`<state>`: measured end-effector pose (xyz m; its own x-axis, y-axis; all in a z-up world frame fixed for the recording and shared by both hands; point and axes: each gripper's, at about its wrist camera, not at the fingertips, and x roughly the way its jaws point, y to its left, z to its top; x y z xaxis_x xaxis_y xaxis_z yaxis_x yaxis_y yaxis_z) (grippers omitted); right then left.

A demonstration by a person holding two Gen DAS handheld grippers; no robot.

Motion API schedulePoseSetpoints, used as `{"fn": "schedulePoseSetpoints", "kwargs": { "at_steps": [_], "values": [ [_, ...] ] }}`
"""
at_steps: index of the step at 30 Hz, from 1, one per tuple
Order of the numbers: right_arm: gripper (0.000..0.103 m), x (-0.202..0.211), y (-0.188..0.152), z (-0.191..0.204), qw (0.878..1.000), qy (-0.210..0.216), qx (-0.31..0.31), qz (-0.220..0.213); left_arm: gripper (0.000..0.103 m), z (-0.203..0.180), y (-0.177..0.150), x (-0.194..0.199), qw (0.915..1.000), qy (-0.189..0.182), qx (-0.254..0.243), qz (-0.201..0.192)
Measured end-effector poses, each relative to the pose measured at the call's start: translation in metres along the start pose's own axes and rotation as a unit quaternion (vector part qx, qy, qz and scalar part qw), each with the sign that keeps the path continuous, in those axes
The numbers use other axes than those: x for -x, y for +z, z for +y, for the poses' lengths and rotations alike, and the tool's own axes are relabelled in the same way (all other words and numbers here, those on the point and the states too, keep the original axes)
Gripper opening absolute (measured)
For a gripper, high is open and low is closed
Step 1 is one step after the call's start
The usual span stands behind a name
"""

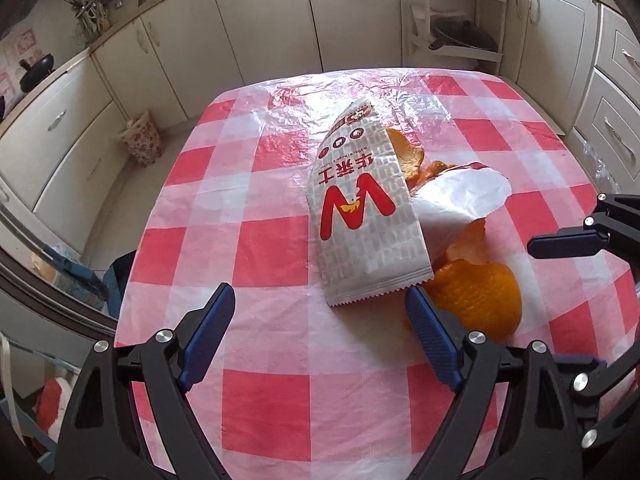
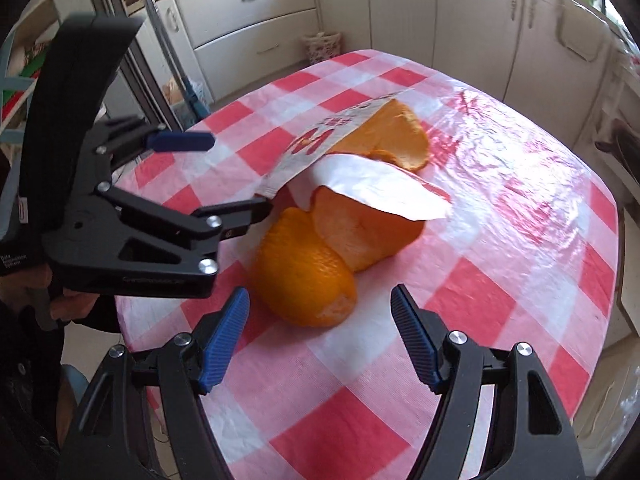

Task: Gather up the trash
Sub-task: 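Grasp the orange with the right gripper while the left gripper grasps the red-printed wrapper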

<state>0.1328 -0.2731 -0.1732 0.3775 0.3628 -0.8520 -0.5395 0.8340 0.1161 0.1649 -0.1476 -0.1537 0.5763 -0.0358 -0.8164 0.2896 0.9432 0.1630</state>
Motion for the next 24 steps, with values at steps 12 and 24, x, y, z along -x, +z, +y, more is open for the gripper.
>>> {"fn": "schedulePoseSetpoints", "kwargs": {
  "at_steps": [12,24],
  "values": [
    [0.071,-0.020,0.010,0.013,1.000,0.000,0.019,0.000,0.022,-0.005,0.012,-0.010,0.9995,0.005,-0.021,-0.022],
    [0.028,-0.016,0.009,0.017,0.999,0.040,0.024,0.011,0.001,0.062,0.014,0.004,0.9883,-0.066,0.136,-0.015]
  ]
}}
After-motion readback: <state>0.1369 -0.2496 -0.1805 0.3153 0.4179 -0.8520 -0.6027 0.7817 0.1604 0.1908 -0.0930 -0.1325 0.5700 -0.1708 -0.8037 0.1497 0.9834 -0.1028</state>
